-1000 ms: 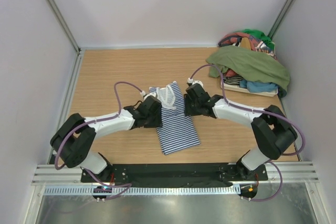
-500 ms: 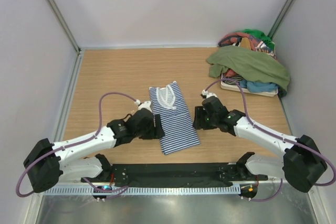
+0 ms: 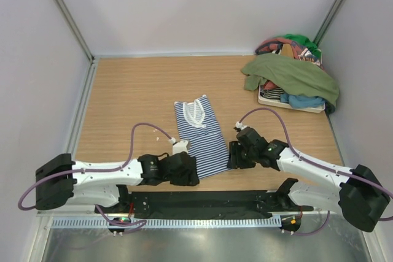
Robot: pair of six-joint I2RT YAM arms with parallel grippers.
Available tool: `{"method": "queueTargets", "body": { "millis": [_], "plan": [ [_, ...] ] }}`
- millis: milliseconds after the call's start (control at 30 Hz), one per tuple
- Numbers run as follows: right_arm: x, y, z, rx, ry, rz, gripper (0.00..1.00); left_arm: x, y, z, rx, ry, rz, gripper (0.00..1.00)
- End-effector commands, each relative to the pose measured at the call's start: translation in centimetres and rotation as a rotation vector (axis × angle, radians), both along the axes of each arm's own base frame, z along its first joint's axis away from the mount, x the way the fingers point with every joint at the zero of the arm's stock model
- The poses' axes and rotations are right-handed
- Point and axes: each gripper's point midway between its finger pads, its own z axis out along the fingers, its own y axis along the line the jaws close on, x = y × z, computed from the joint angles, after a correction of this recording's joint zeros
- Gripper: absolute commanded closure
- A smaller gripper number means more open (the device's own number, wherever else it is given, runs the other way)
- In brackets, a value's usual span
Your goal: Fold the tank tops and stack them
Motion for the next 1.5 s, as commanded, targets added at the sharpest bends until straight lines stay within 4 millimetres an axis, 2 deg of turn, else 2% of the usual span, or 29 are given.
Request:
{"method": "queueTargets", "body": {
  "millis": [0, 167, 467, 600, 667, 700, 767, 800, 900, 1000, 1100, 1133, 1267, 1300, 1333, 1467],
  "plan": [
    [-0.4, 0.8, -0.2, 0.034, 0.015, -0.016, 0.50, 0.6, -0.9, -0.6, -0.018, -0.008, 0.054, 0.42],
    [-0.8, 0.8, -0.6, 0.029, 0.019, -0.014, 0.53, 0.7, -0.9, -1.4, 0.002, -0.006, 0.062, 0.44],
    [0.0, 1.4, -1.3, 0.028, 0.010, -0.027, 0.63, 1.5, -1.0, -1.9, 0.011, -0.035, 0.090, 0.60],
    [-0.3, 1.7, -1.1, 0.033, 0.013, -0.011, 0.80, 1.5, -1.4, -1.8, 0.001, -0.032, 0.083, 0.73],
    [-0.3, 1.8, -0.9, 0.032, 0.009, -0.001, 0.85, 1.5, -1.5, -1.8, -0.004, -0.032, 0.082, 0.79],
    [-0.5, 1.8, -0.9, 0.029, 0.012, 0.005, 0.89, 1.4, -1.5, -1.8, -0.005, -0.030, 0.082, 0.87],
    [-0.6, 1.9, -0.6, 0.036, 0.013, 0.010, 0.92, 1.4, -1.6, -1.7, -0.007, -0.030, 0.078, 0.97],
    [-0.7, 2.0, -0.4, 0.043, 0.012, 0.016, 0.93, 1.4, -1.6, -1.6, -0.009, -0.030, 0.076, 1.00],
    [-0.8, 1.9, 0.1, 0.051, 0.005, 0.013, 0.96, 1.1, -1.7, -1.3, -0.022, -0.017, 0.065, 1.00],
    [-0.8, 1.8, 0.9, 0.055, -0.004, 0.003, 0.97, 0.5, -2.1, -0.5, -0.048, -0.002, 0.040, 1.00],
    [-0.3, 1.7, 2.7, 0.067, -0.038, -0.013, 0.99, 0.3, -2.3, 1.1, -0.063, -0.014, 0.032, 1.00],
    [0.2, 1.8, 3.9, 0.083, -0.072, -0.022, 0.99, 0.4, -2.3, 1.6, -0.067, -0.019, 0.033, 1.00],
    [1.5, 1.1, 6.4, 0.058, -0.146, -0.058, 0.99, 1.3, -2.9, 5.1, -0.127, -0.079, 0.037, 1.00],
    [1.7, 0.9, 6.8, 0.047, -0.160, -0.059, 0.99, 1.4, -2.6, 5.3, -0.113, -0.086, 0.041, 1.00],
    [2.4, 1.1, 8.1, 0.055, -0.190, -0.066, 0.99, 1.8, -2.6, 5.8, -0.111, -0.099, 0.046, 1.00],
    [4.2, 1.0, 10.1, 0.023, -0.258, -0.095, 0.99, 2.9, -3.3, 8.1, -0.149, -0.114, 0.044, 1.00]
  ]
}}
